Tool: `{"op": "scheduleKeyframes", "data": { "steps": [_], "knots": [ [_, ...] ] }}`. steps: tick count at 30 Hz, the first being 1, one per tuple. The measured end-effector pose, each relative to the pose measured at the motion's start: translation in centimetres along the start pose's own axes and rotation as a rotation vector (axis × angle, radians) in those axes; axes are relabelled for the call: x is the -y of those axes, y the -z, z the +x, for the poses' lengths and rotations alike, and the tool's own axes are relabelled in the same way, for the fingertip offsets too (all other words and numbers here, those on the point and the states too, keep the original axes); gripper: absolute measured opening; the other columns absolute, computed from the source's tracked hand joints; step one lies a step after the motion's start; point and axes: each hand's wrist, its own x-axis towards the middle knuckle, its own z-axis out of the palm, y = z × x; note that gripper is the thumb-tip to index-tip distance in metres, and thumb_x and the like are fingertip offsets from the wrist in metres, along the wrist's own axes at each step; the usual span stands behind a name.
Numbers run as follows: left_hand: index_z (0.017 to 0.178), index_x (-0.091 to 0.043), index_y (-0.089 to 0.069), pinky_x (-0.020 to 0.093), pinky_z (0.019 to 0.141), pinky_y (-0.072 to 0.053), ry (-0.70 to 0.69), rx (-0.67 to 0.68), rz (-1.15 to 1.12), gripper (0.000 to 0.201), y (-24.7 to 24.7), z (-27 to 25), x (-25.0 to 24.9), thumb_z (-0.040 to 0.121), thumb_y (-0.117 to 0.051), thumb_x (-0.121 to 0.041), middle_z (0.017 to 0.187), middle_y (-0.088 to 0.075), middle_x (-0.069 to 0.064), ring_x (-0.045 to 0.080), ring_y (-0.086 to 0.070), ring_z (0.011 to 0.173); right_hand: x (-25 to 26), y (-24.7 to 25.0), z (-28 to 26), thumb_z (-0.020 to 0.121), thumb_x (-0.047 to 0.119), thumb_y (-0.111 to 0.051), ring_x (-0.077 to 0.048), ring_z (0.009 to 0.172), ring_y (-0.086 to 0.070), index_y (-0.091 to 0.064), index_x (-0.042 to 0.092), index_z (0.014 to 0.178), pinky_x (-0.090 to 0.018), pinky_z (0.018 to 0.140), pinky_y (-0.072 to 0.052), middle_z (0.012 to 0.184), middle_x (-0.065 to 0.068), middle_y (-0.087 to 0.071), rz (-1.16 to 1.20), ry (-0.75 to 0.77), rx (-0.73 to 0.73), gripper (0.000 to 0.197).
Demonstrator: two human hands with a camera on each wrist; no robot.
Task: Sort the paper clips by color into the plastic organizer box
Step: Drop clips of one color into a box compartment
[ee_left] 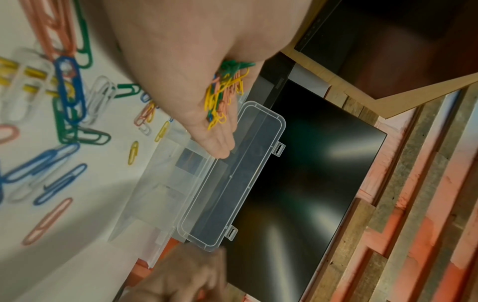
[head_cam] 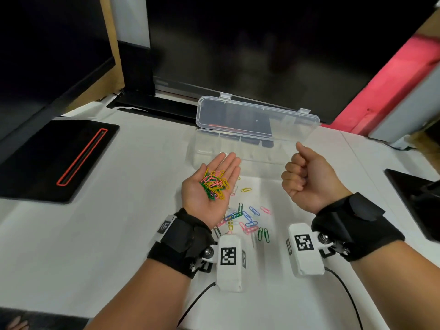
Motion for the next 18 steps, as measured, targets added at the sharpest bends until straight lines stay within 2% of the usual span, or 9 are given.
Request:
{"op": "scheduleKeyframes", "data": {
  "steps": [2, 5, 9, 11, 13, 16, 18],
  "knots": [
    [0.127, 0.007, -0.054, 0.044, 0.101, -0.044, -0.007, -0.001, -0.006, 0.045, -0.1, 0.0, 0.0, 0.104, -0.030, -0.024, 0.125, -0.061, 0.026, 0.037, -0.057, 0.119, 0.1, 1.2, 0.6, 0.098, 0.037, -0.047, -0.009, 0.035, -0.017, -0.030, 0.021, 0.057, -0.019, 0.031, -0.014, 0.046, 0.006, -0.019, 0.029, 0.033, -0.088, 0.047],
    [0.128, 0.007, -0.053, 0.044, 0.101, -0.045, -0.017, 0.002, -0.015, 0.045, -0.3, -0.2, 0.0, 0.104, -0.030, -0.024, 0.125, -0.061, 0.026, 0.037, -0.057, 0.119, 1.0, 0.8, 1.7, 0.099, 0.035, -0.047, -0.008, 0.033, -0.017, -0.034, 0.021, 0.059, -0.018, 0.029, -0.013, 0.044, 0.007, -0.023, -0.094, 0.112, -0.160, 0.044],
    [0.128, 0.006, -0.054, 0.043, 0.101, -0.045, -0.018, 0.001, -0.002, 0.045, -0.4, -0.4, 0.1, 0.104, -0.031, -0.024, 0.124, -0.062, 0.026, 0.037, -0.059, 0.118, 2.7, -3.0, 2.9, 0.094, 0.036, -0.052, -0.009, 0.037, -0.016, -0.028, 0.025, 0.056, -0.019, 0.031, -0.014, 0.049, 0.008, -0.018, -0.313, 0.300, -0.157, 0.046],
    [0.127, 0.006, -0.055, 0.043, 0.101, -0.045, -0.011, -0.006, 0.012, 0.044, -0.4, -0.5, 0.3, 0.104, -0.031, -0.024, 0.123, -0.063, 0.025, 0.036, -0.058, 0.118, 3.1, -5.0, 3.4, 0.096, 0.035, -0.051, -0.008, 0.035, -0.024, -0.029, 0.023, 0.057, -0.020, 0.032, -0.020, 0.042, 0.010, -0.025, -0.411, 0.378, -0.161, 0.046],
    [0.125, 0.006, -0.056, 0.043, 0.102, -0.044, -0.013, -0.010, 0.011, 0.044, -0.5, -0.5, 0.3, 0.104, -0.031, -0.024, 0.122, -0.063, 0.025, 0.036, -0.058, 0.118, 3.2, -6.3, 4.4, 0.096, 0.034, -0.051, -0.007, 0.036, -0.034, -0.035, 0.021, 0.059, -0.019, 0.037, -0.029, 0.036, 0.011, -0.034, -0.489, 0.438, -0.203, 0.043],
    [0.125, 0.006, -0.056, 0.043, 0.101, -0.044, -0.017, -0.015, 0.000, 0.044, -0.5, -0.5, 0.2, 0.104, -0.031, -0.024, 0.123, -0.063, 0.026, 0.037, -0.058, 0.118, 2.8, -6.3, 6.4, 0.094, 0.039, -0.054, -0.013, 0.049, -0.038, -0.042, 0.018, 0.058, -0.028, 0.051, -0.036, 0.045, 0.007, -0.038, -0.550, 0.483, -0.268, 0.043],
    [0.124, 0.006, -0.056, 0.043, 0.100, -0.045, -0.013, -0.015, 0.000, 0.044, -0.5, -0.5, 0.2, 0.104, -0.031, -0.024, 0.122, -0.063, 0.026, 0.037, -0.058, 0.118, 2.2, -5.7, 7.3, 0.094, 0.046, -0.052, -0.018, 0.057, -0.043, -0.043, 0.014, 0.055, -0.029, 0.059, -0.042, 0.051, 0.000, -0.039, -0.571, 0.480, -0.286, 0.051]
  ]
}}
